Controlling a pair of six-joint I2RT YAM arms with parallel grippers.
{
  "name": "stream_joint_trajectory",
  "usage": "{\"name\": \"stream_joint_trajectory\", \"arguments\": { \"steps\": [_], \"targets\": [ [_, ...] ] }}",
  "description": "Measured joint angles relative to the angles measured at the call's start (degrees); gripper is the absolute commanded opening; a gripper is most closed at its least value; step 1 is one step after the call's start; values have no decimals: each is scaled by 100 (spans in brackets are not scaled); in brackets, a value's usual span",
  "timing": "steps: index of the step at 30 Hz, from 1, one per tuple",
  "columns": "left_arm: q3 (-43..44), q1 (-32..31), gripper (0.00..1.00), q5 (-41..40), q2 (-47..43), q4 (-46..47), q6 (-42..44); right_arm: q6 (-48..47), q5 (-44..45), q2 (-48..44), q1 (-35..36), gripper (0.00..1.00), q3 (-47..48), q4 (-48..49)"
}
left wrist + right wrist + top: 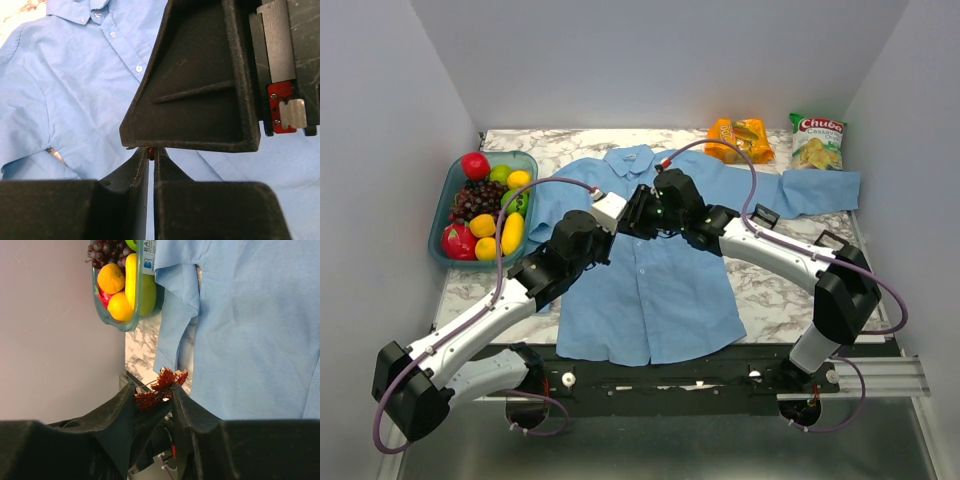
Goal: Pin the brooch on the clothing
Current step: Adjust the brooch.
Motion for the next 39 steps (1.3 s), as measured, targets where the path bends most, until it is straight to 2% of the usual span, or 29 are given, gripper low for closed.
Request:
{"name": "stream_joint_trajectory", "arguments": {
  "steps": [6,7,9,10,13,16,21,26,31,35,39],
  "targets": [
    [0,-96,21,-170,136,-46,11,31,-15,98,0,23,0,4],
    [0,-103,27,-179,155,-52,11,31,-15,114,0,21,0,4],
    [0,-131,35,-177,186,-57,17,28,-13,131,-2,15,-11,7],
    [0,-160,47,-131,188,-55,0,28,-13,133,0,13,-24,15],
    [11,-245,65,24,190,-26,-39,15,-11,133,0,5,-109,94],
    [24,-280,74,199,186,-35,-61,9,68,133,-26,1,-306,151],
    [52,-280,76,494,190,-37,-81,-39,63,133,-7,1,-756,153],
    [52,-280,85,809,212,-146,-122,-208,144,133,-4,1,-1165,199],
    [59,-214,88,981,328,-214,-413,-339,323,22,-11,1,-1574,197],
    [70,181,90,997,166,-153,-922,-511,385,-291,-4,1,-1698,122],
    [-358,745,90,1172,-590,514,-1766,-680,459,-813,-17,1,-1720,142]
  ]
}}
